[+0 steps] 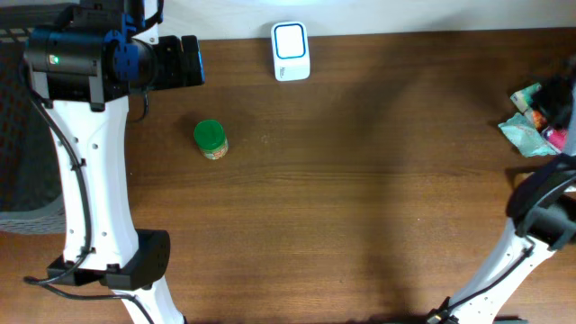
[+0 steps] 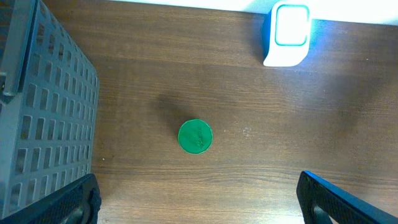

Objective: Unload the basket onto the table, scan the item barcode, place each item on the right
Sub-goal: 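Carry the Pantene tube right and drop it at the right edge, then reach the left gripper down to the green-capped jar and grasp it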

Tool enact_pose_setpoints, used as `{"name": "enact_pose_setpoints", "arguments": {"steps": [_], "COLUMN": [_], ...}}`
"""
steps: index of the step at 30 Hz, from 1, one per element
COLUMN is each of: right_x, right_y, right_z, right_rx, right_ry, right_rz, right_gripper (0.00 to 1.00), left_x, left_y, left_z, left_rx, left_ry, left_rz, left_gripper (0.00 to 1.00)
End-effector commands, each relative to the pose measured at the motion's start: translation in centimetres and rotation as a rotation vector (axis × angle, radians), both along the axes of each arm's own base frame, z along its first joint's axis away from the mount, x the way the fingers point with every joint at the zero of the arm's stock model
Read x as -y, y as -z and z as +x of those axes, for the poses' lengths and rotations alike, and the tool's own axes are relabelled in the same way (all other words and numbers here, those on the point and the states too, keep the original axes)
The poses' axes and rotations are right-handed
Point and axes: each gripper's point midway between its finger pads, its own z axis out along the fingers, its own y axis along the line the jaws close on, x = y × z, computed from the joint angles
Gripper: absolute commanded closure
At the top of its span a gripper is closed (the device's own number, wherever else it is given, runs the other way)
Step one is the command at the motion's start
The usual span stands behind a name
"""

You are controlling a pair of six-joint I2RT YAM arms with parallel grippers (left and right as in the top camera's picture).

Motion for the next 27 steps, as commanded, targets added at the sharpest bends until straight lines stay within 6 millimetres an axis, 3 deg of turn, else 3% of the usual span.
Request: {"name": "enact_pose_setpoints", "arguments": {"steps": [1, 5, 9, 11, 13, 17, 18, 22, 27], "right_x": [-14.1, -23.7, -33.8, -36.3, -37.5, -37.0, -37.1, -40.9, -43.8], "right_y": [-5.9, -5.6, -5.5, -4.9, -4.5, -3.9, -3.6, -3.8, -4.0], "right_z": [6.1, 7.3, 6.9, 6.6, 6.3, 5.3, 4.9, 3.8, 4.1], "right_rx": [0.279, 0.245, 0.215, 0.168, 0.130, 0.047, 0.033, 0.072, 0.132], "right_ry": [-0.474, -0.653, -0.842, -0.882, -0.900, -0.890, -0.875, -0.903, -0.967], "right_rz": [0.264, 0.288, 0.291, 0.173, 0.056, -0.063, -0.042, 0.193, 0.294], "right_gripper": [0.39, 0.05, 0.01, 0.01, 0.01, 0.01, 0.01, 0.01, 0.01], "left_x": [-0.1, -0.1, -0.1, -0.1, -0.1, -0.1, -0.1, -0.1, -0.1], "left_y": [-0.7, -0.7, -0.7, -0.7, -0.7, -0.7, -0.7, -0.7, -0.7], "left_z": [-0.3, -0.3, -0.3, -0.3, -0.3, -0.3, -0.3, -0.3, -0.3], "left_rx": [0.021, 0.021, 0.021, 0.021, 0.021, 0.021, 0.021, 0.021, 0.021], "left_ry": [0.010, 0.010, 0.010, 0.010, 0.010, 0.010, 0.010, 0.010, 0.010], "left_rz": [0.010, 0.009, 0.010, 0.010, 0.010, 0.010, 0.010, 0.009, 0.010], "left_gripper": [0.01, 0.01, 0.01, 0.01, 0.01, 0.01, 0.01, 0.01, 0.01]}}
